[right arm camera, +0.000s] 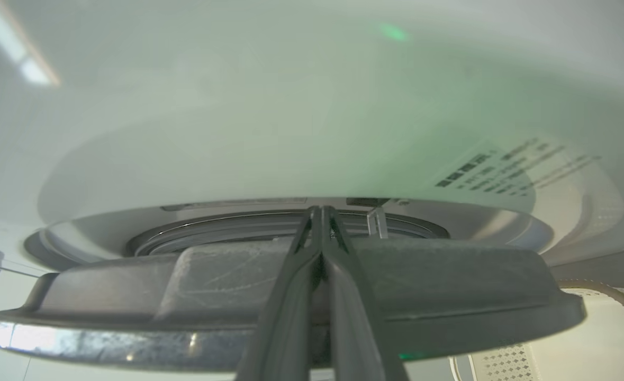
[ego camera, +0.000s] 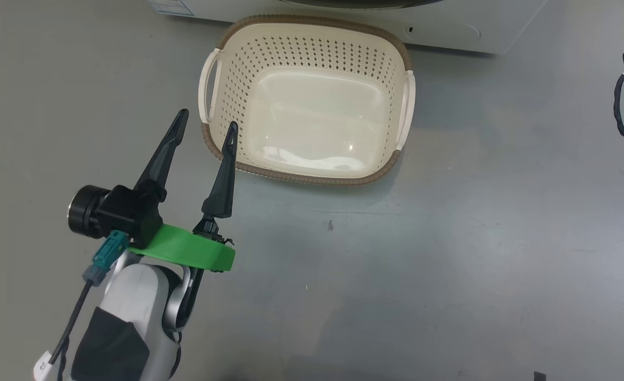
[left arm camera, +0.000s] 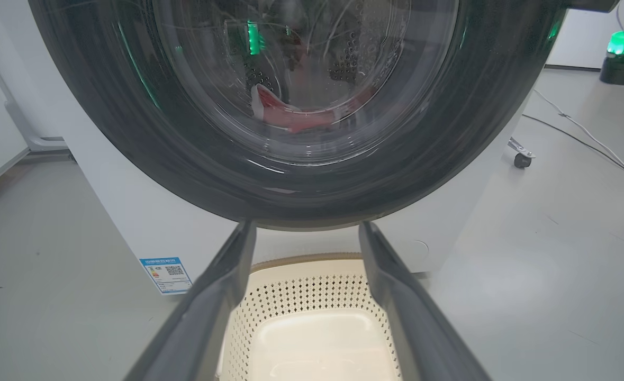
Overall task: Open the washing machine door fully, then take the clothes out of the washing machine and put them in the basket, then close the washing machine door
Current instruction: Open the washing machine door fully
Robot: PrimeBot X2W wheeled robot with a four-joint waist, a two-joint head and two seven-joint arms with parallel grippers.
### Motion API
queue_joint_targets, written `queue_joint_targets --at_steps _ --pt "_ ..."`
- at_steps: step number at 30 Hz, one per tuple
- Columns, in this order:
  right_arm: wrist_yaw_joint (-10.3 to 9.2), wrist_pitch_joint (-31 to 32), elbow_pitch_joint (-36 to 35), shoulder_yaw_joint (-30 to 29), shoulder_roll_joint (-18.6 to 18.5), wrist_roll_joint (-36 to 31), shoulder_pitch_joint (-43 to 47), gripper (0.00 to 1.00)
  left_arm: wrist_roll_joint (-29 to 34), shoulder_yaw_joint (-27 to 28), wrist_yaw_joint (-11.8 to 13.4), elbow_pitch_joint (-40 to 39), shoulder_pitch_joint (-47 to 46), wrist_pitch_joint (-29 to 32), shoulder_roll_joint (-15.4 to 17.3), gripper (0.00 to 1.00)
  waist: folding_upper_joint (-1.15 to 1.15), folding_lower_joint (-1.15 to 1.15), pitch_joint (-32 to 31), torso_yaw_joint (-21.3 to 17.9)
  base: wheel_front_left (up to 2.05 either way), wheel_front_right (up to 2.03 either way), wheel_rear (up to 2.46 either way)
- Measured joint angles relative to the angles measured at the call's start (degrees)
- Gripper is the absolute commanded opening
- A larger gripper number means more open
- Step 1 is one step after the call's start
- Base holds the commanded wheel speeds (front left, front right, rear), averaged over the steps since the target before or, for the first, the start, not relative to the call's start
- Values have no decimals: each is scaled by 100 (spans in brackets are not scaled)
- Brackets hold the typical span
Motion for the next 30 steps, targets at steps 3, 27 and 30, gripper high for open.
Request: queue_joint_targets --at_steps 3,27,30 --pt "42 126 73 -8 -15 69 -68 0 1 2 0 1 -10 0 -4 100 0 0 25 7 0 0 0" --pt "526 1047 559 -54 -32 662 -185 0 111 79 1 112 -99 0 -26 100 0 0 -14 -144 0 0 0" --pt "595 1178 605 -53 -4 724 -109 0 111 102 1 177 -99 0 -30 100 0 0 -68 -179 0 0 0"
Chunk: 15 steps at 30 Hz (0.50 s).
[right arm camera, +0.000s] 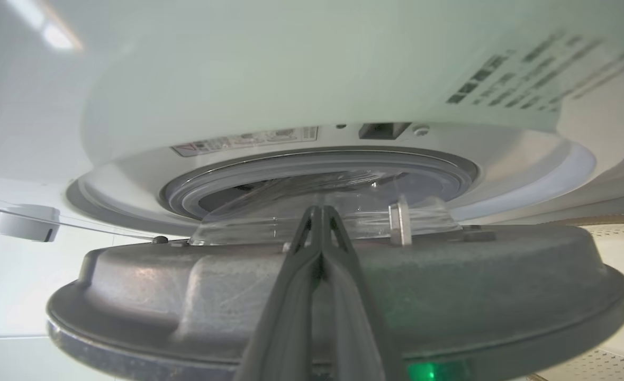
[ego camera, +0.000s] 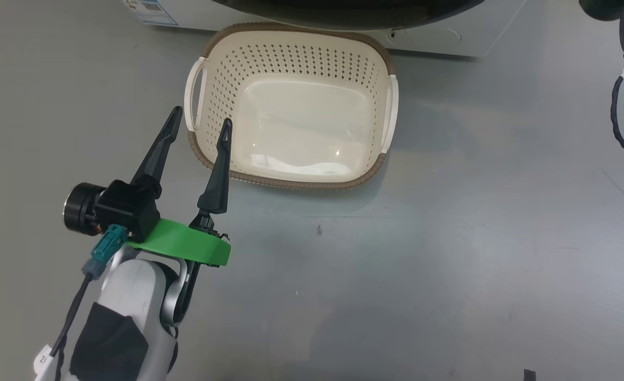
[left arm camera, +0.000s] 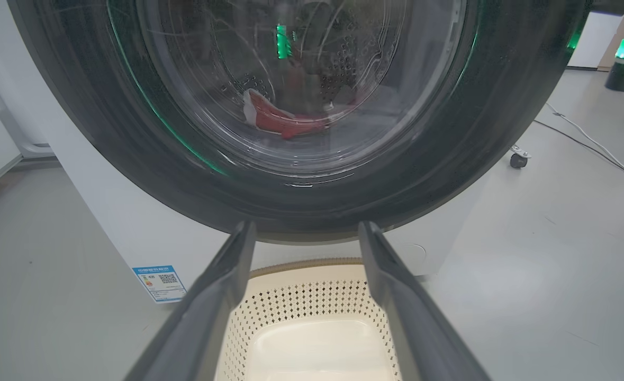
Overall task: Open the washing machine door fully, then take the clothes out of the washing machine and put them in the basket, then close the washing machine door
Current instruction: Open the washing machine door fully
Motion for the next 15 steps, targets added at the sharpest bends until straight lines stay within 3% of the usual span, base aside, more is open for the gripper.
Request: queue_joint_targets --at_steps 15 --pt "229 641 51 34 218 376 555 0 0 31 8 108 18 0 -4 100 0 0 -336 -165 0 0 0"
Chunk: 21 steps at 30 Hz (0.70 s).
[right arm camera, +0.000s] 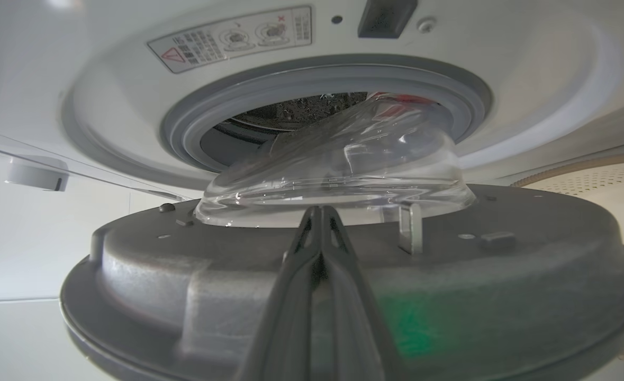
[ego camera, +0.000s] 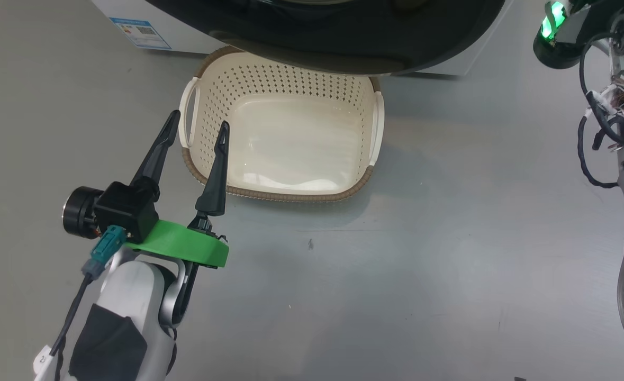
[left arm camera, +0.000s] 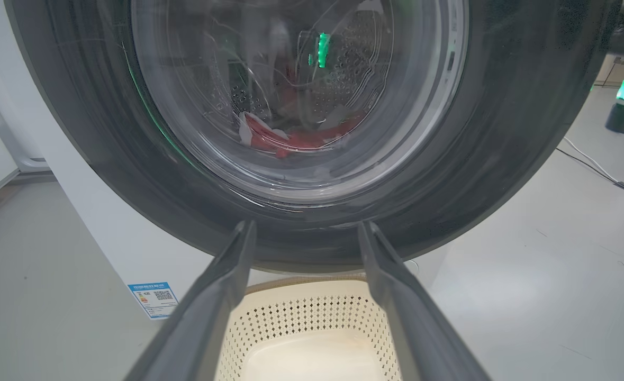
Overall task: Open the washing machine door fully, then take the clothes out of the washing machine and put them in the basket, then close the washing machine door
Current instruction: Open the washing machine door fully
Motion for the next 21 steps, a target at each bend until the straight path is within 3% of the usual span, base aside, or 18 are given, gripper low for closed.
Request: queue_joint_targets --at_steps 21 --pt "53 699 -167 253 293 301 1001 0 -10 75 32 136 287 0 0 100 0 0 -486 -77 0 0 0"
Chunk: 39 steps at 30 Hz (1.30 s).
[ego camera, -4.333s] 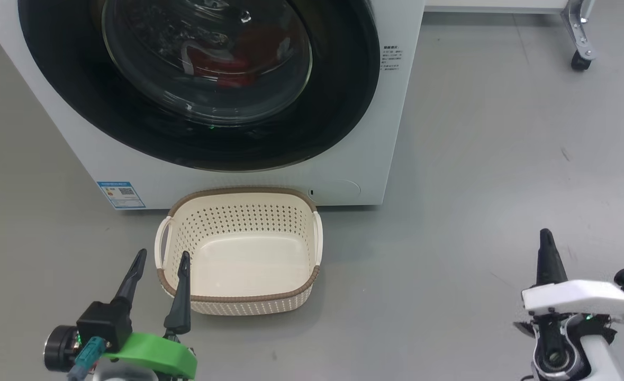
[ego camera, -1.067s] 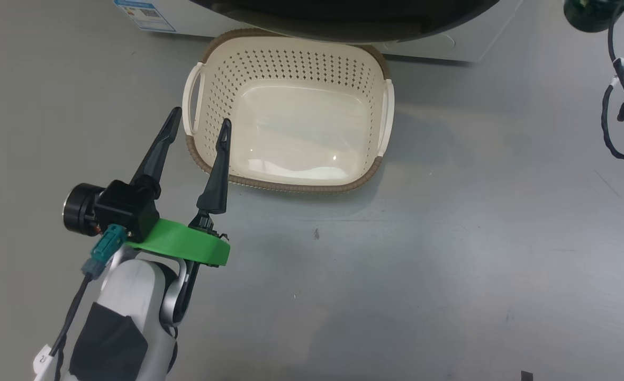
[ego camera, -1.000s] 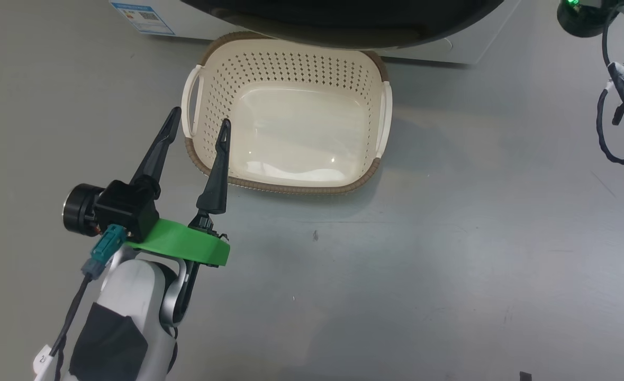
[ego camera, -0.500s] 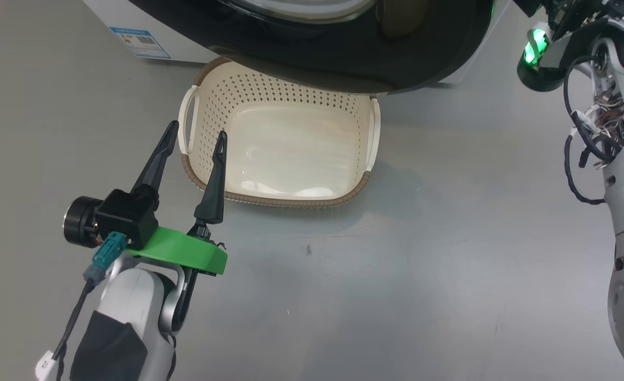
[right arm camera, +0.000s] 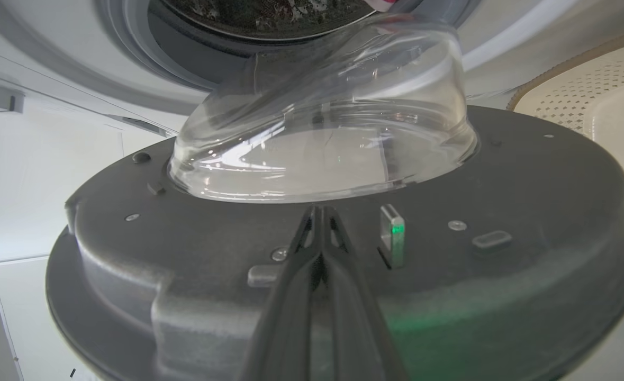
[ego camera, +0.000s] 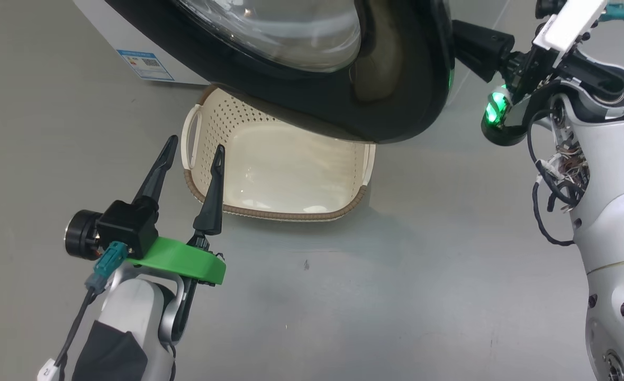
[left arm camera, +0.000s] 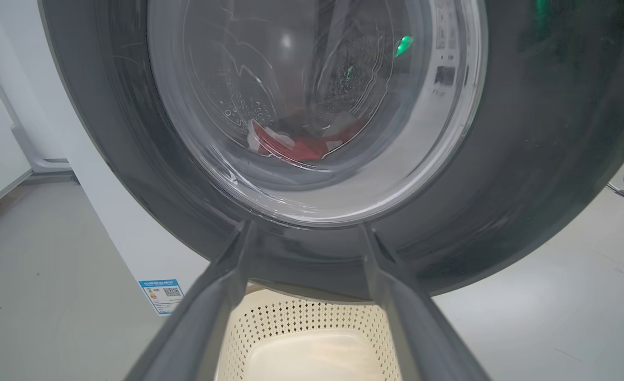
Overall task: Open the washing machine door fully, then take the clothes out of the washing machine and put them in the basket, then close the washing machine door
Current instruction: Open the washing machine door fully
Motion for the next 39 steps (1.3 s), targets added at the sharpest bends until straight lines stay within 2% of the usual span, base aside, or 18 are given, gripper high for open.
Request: queue_joint_targets --at_steps 21,39 --pt "46 577 -539 564 143 169 1042 0 -52 -47 27 180 253 0 1 100 0 0 -547 83 0 0 0" --pt "46 698 -1018 1002 175 365 1954 0 -208 -149 70 346 541 0 3 100 0 0 -970 570 0 0 0"
